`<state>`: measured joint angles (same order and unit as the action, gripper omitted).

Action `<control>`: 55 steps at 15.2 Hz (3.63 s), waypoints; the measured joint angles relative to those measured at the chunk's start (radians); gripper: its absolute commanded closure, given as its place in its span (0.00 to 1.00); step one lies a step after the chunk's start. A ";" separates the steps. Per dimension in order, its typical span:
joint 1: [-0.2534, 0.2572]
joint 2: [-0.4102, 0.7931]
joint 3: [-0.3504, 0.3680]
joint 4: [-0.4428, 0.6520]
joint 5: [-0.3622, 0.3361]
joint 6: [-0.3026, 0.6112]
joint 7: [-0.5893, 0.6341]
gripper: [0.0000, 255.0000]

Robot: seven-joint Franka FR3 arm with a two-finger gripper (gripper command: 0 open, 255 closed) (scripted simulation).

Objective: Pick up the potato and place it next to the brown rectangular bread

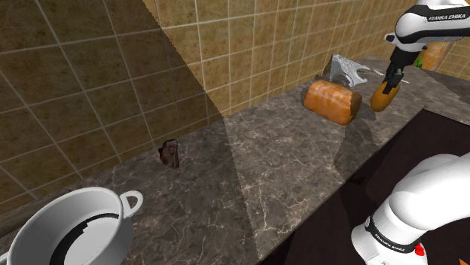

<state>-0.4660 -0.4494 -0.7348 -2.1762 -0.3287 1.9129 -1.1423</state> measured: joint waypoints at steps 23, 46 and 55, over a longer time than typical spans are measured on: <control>0.021 0.114 -0.116 -0.225 0.003 0.333 -0.020 1.00; 0.067 0.233 -0.199 -0.293 0.069 0.514 -0.075 0.00; 0.017 0.110 -0.120 -0.253 -0.008 0.359 -0.014 0.00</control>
<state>-0.4495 -0.3390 -0.8553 -2.4291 -0.3363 2.2717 -1.1568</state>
